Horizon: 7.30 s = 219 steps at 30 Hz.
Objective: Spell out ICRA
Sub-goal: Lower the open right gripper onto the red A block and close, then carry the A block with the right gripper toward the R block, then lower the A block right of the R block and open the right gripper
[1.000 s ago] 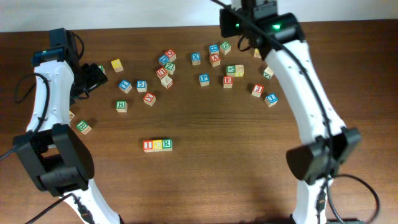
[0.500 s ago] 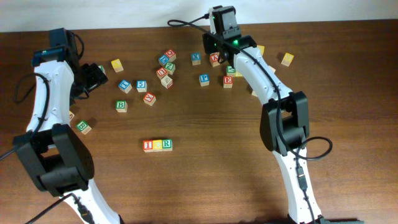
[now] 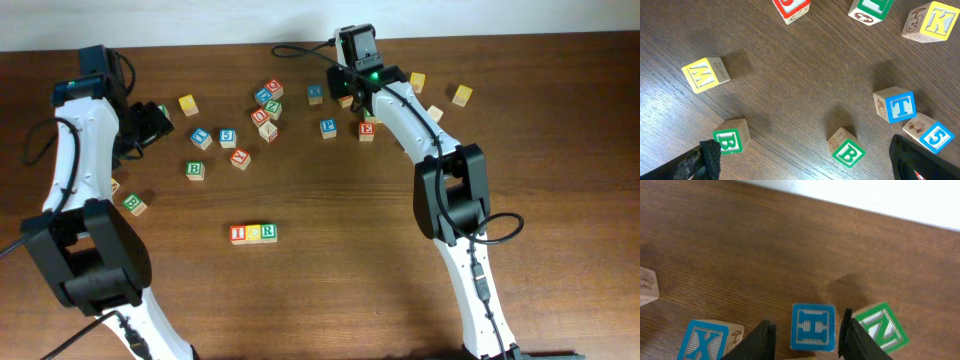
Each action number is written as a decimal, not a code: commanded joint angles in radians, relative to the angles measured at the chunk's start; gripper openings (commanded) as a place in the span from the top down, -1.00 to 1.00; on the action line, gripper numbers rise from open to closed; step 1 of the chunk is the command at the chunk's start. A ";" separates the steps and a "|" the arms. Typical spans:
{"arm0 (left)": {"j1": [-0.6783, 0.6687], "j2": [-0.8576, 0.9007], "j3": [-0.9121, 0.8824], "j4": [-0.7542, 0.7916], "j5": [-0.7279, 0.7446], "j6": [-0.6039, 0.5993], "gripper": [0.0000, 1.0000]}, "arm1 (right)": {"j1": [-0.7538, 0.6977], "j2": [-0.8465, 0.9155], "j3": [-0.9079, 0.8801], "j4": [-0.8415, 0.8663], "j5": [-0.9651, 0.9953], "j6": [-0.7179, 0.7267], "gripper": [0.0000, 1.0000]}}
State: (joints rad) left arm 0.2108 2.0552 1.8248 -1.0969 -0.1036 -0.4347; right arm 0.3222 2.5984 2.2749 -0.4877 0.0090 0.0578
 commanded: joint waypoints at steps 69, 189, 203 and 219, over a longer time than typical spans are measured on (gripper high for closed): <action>0.008 0.007 0.009 0.000 0.003 0.002 -0.98 | -0.008 -0.049 0.035 -0.198 -0.023 0.002 0.66; 0.008 0.007 0.009 0.000 0.003 0.002 -0.98 | 0.412 -0.302 -0.430 -0.688 -0.111 0.352 0.52; 0.008 0.007 0.009 0.000 0.003 0.002 -0.98 | 0.411 -0.302 -0.430 -0.653 -0.219 0.352 0.31; 0.008 0.007 0.009 0.000 0.003 0.002 -0.98 | 0.319 -0.302 -0.430 -0.607 -0.024 0.371 0.23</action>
State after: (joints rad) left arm 0.2108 2.0552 1.8248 -1.0966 -0.1040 -0.4347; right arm 0.6842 2.2787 1.8519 -1.0626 -0.0368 0.4149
